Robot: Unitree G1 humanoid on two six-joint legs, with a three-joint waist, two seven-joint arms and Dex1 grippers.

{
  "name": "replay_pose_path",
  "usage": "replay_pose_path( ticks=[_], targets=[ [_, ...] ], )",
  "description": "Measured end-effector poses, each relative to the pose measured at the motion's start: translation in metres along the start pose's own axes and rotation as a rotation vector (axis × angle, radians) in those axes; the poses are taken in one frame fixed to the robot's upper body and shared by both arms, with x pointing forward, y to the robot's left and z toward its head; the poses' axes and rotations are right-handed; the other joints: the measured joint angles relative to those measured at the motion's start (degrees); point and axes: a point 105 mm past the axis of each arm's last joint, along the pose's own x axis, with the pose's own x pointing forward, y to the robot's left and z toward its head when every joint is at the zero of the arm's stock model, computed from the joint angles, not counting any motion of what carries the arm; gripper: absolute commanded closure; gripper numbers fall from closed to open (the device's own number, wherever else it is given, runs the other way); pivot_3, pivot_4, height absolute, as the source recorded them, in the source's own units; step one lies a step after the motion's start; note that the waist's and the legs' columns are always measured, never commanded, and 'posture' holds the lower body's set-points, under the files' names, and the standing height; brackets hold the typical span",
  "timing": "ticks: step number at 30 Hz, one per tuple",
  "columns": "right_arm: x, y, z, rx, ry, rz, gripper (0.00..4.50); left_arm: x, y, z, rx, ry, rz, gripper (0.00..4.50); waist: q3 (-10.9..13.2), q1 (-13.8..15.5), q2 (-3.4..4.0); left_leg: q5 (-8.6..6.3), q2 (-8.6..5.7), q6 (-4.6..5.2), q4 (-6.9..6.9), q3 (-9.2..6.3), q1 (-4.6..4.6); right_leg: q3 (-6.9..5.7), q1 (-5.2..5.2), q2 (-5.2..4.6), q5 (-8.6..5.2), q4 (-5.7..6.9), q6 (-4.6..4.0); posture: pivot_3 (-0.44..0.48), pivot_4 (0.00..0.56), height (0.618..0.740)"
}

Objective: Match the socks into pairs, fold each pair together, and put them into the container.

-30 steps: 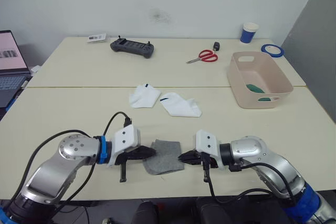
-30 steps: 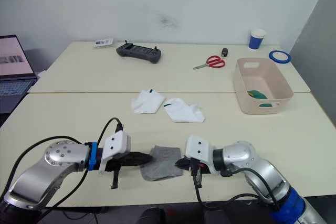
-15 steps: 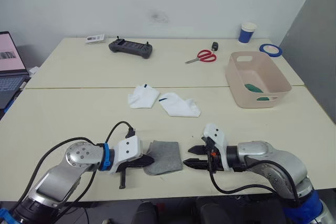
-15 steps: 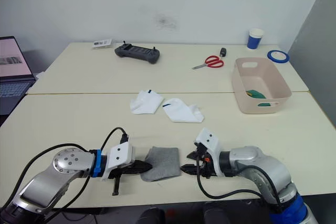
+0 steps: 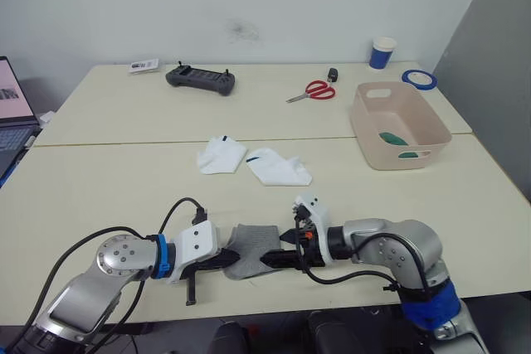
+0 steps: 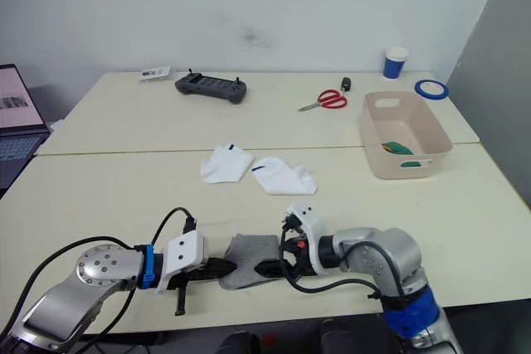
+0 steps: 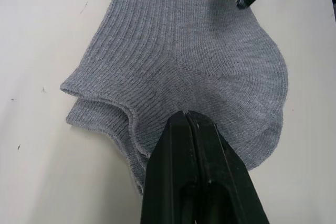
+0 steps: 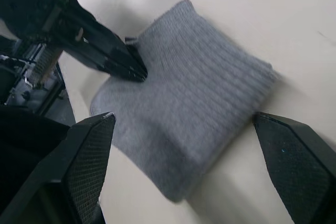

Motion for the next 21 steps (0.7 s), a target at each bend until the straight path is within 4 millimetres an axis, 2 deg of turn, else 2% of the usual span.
replay_pose_path(
  ticks=[11, 14, 21],
  targets=[
    [0.025, 0.010, 0.011, 0.123, -0.024, 0.093, 0.02, -0.002, -0.001, -0.002, -0.006, 0.005, 0.006, 4.50, -0.11, -0.65, 0.14, 0.00, 0.01, 0.00, -0.06, 0.00, -0.01, 0.00, -0.03, 0.00, -0.01, -0.01, -0.01, 0.000, 0.150, 0.740],
    [0.028, 0.011, 0.011, 0.147, -0.027, 0.107, 0.60, -0.002, -0.001, -0.002, -0.006, 0.005, 0.007, 4.50, -0.11, -0.64, 0.15, 0.00, 0.00, 0.00, -0.06, 0.00, -0.02, 0.00, -0.03, 0.00, -0.01, -0.02, -0.01, 0.000, 0.150, 0.740],
    [0.031, 0.010, 0.009, 0.169, -0.021, 0.112, 3.14, -0.003, 0.000, -0.002, -0.009, 0.005, 0.011, 4.50, -0.08, -0.64, 0.19, 0.00, 0.00, 0.00, -0.10, -0.01, -0.07, -0.01, -0.07, 0.00, -0.02, -0.06, -0.02, 0.000, 0.150, 0.740]
  ],
)
